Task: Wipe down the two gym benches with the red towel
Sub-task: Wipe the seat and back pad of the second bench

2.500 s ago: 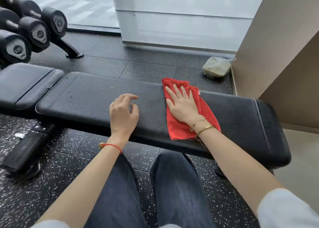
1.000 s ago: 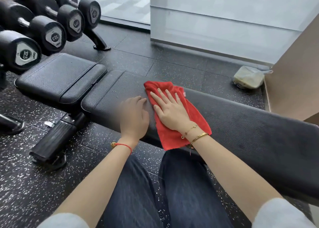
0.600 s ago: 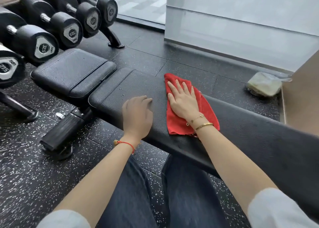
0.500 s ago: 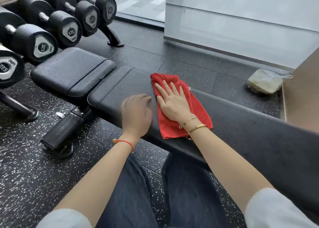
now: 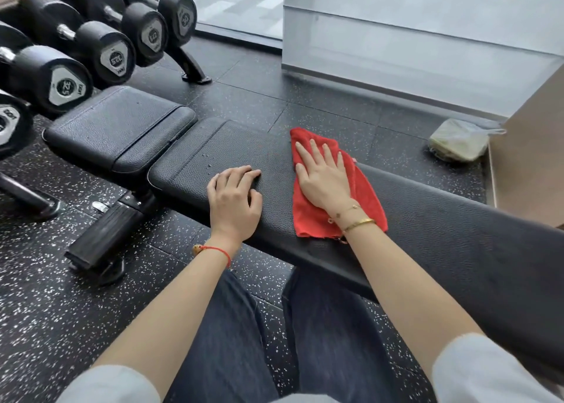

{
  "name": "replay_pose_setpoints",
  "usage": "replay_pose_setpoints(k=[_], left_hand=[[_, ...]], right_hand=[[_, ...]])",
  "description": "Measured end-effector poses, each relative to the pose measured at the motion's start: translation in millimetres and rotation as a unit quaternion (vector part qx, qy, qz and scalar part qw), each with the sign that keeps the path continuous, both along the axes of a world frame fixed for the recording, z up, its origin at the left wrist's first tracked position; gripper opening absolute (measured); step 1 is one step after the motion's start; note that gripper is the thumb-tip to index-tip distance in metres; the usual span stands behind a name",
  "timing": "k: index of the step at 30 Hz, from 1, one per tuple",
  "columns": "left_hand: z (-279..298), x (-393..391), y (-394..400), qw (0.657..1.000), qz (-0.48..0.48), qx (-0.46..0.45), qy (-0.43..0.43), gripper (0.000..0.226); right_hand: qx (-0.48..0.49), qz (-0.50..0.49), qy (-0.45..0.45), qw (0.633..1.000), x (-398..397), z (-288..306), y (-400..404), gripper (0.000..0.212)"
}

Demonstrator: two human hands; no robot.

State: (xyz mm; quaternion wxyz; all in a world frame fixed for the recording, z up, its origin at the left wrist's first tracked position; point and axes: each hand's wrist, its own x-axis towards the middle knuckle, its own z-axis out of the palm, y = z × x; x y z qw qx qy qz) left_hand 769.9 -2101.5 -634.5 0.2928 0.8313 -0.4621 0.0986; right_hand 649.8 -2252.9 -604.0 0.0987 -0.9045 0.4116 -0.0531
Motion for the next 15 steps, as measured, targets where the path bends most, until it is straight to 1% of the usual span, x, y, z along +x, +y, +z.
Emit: replay_pose_setpoints(k=[2,4,9,12,15], left_hand=[[1.0,-0.3,0.0,1.0,0.0,0.006,-0.002,0.04],[0.9,0.0,0.2,1.0,-0.003,0.007,-0.002,0.04],[-0.4,1.0,-0.1,1.0,-0.004,0.002,-0.002,0.041],[-1.1,0.8,-0.8,1.0,-0.004,0.0,-0.002,0.04],[-2.5,0.9,-2.1,1.0,0.003,0.001,0.0,0.04]], right_hand=[[0.0,0.021,0.002,1.0,12.3,0.1,11.5,0.053],[-0.008,0.043,0.001,0.999,6.5,-0.1,27.2,0.053],[-0.028,0.105,-0.026,0.994,-52.3,-7.6,58.7,0.052],[-0.02,0.072,-0.02,0.997,-79.5,-4.7,29.1,0.051],[-0.018,-0.007,-0.008,1.0,-65.8,0.0,-4.3,0.051]])
